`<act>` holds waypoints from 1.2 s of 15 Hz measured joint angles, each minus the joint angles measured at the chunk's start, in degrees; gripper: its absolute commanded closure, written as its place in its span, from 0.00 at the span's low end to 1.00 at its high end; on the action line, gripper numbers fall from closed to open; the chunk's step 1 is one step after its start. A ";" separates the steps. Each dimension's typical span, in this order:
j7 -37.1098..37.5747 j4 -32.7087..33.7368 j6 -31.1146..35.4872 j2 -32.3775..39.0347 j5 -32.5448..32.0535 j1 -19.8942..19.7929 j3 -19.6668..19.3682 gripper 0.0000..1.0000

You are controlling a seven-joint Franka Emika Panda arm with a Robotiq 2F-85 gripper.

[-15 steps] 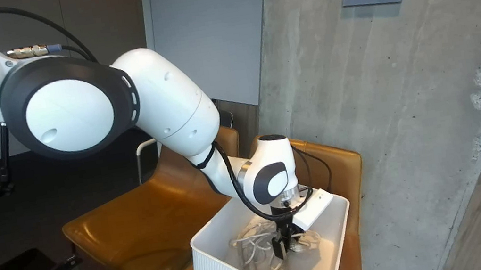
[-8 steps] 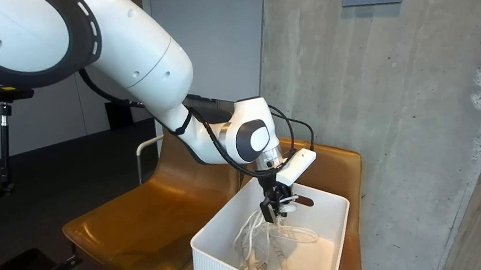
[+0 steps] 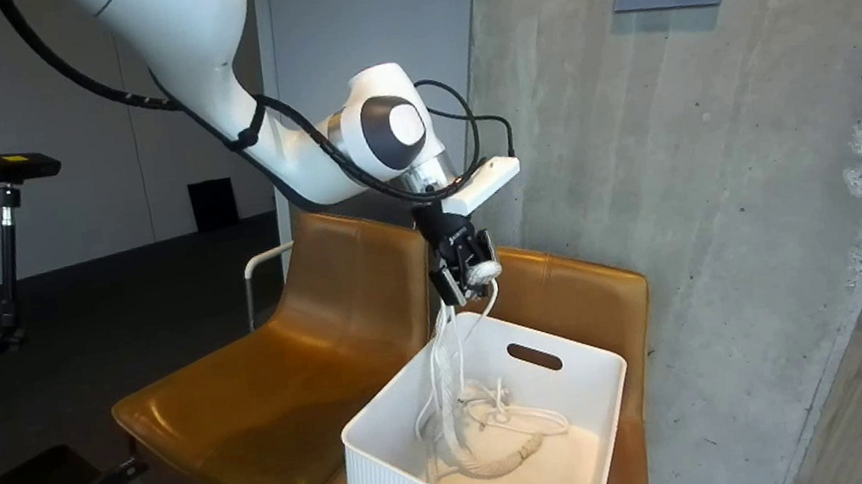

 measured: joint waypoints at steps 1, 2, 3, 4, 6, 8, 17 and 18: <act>1.13 -0.06 -1.72 -1.87 -0.81 1.16 0.24 1.00; 2.32 0.14 -3.67 -3.61 -1.30 2.48 0.81 1.00; 3.50 0.54 -5.67 -5.04 -1.63 3.90 1.65 1.00; 4.74 1.36 -7.76 -6.04 -1.94 5.41 2.75 1.00; 7.06 3.92 -11.65 -6.54 -2.22 8.44 5.33 1.00; 9.38 7.07 -15.11 -5.86 -2.32 11.56 8.11 1.00; 20.73 24.03 -25.00 8.39 -2.55 24.98 15.42 1.00; 21.45 25.78 -25.36 10.21 -2.52 25.87 15.65 1.00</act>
